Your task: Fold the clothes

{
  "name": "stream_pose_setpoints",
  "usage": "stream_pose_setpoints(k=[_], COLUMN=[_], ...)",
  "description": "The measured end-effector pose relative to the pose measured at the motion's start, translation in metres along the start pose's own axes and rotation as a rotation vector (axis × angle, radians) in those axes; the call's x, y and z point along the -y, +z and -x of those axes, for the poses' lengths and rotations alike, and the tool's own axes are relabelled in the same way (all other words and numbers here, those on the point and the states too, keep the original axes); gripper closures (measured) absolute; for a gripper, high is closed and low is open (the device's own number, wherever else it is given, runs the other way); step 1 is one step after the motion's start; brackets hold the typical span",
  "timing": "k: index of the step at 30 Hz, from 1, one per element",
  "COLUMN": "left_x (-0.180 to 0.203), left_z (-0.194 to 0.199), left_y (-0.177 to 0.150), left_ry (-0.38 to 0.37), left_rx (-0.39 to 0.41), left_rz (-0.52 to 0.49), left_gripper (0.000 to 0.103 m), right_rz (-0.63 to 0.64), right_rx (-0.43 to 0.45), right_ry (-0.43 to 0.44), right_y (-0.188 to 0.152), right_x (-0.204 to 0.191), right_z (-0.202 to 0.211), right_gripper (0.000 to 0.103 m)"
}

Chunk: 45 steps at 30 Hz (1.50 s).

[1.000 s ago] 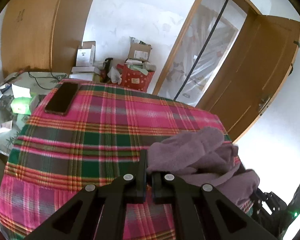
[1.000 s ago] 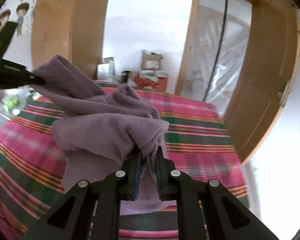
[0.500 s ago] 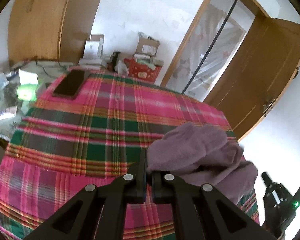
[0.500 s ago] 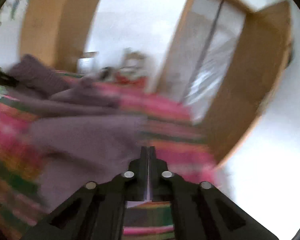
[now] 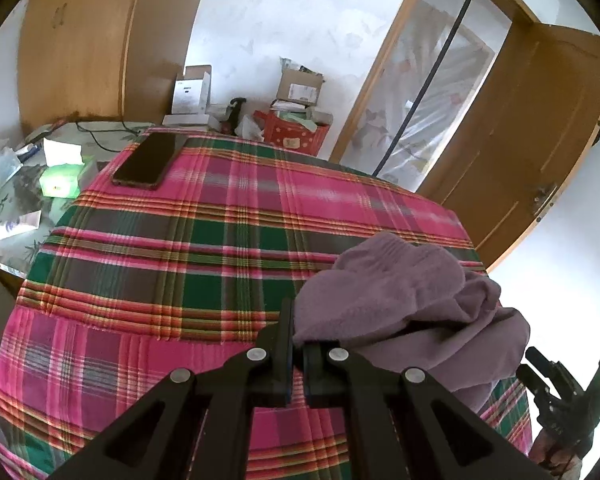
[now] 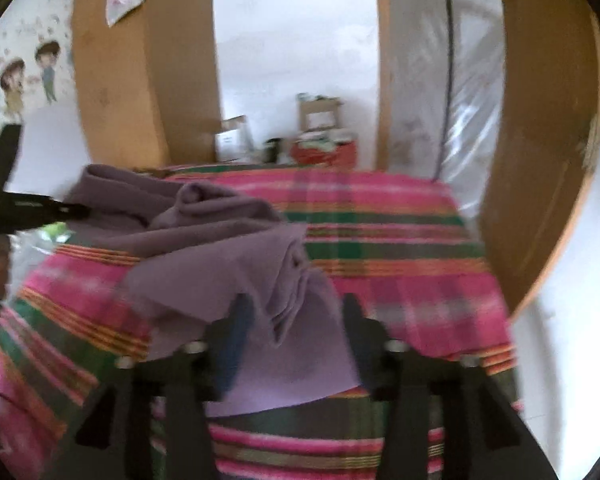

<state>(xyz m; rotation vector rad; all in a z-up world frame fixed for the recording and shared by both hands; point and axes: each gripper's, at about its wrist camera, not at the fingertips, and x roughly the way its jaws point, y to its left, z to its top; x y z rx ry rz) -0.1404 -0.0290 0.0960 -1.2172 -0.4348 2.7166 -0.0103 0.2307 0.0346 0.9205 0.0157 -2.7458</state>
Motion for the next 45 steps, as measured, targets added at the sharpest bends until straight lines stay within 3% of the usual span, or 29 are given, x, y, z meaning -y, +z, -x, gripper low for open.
stream_pose_setpoints(k=[2, 10, 12, 14, 17, 20, 30, 32, 36, 41, 45], left_x=[-0.001, -0.003, -0.004, -0.005, -0.005, -0.003, 0.008, 0.007, 0.003, -0.002, 0.004], left_z=[-0.003, -0.009, -0.01, -0.009, -0.006, 0.003, 0.038, 0.041, 0.029, 0.019, 0.028], left_y=[-0.001, -0.001, -0.001, -0.001, -0.001, 0.002, -0.006, -0.016, -0.043, -0.06, -0.066], left_ry=[0.005, 0.02, 0.019, 0.018, 0.011, -0.006, -0.065, -0.068, -0.048, -0.034, -0.027], left_rx=[-0.007, -0.02, -0.021, -0.019, -0.01, 0.014, 0.078, 0.075, -0.004, -0.052, -0.021], left_rz=[0.004, 0.013, 0.017, 0.022, 0.026, 0.035, 0.06, 0.063, 0.053, 0.044, -0.024], left_gripper=[0.1, 0.1, 0.1, 0.1, 0.1, 0.1, 0.1, 0.1, 0.1, 0.099, 0.095], right_rz=[0.001, 0.065, 0.045, 0.024, 0.052, 0.087, 0.183, 0.212, 0.255, 0.227, 0.191], right_rx=[-0.024, -0.135, -0.148, -0.154, -0.125, -0.073, 0.098, 0.09, 0.016, -0.038, -0.032], right_ry=[0.016, 0.029, 0.055, 0.078, 0.05, -0.008, -0.198, -0.222, -0.247, -0.22, -0.188], right_y=[-0.003, -0.01, -0.01, -0.01, -0.007, 0.002, 0.043, 0.042, 0.019, 0.006, 0.01], right_x=[0.001, -0.004, -0.004, -0.003, -0.007, -0.01, -0.018, -0.02, -0.016, -0.01, -0.015], right_z=[-0.009, -0.057, -0.063, -0.065, -0.059, -0.048, -0.004, -0.003, -0.017, -0.016, 0.001], right_gripper=[0.039, 0.038, 0.045, 0.071, 0.09, 0.094, 0.095, 0.095, 0.095, 0.093, 0.079])
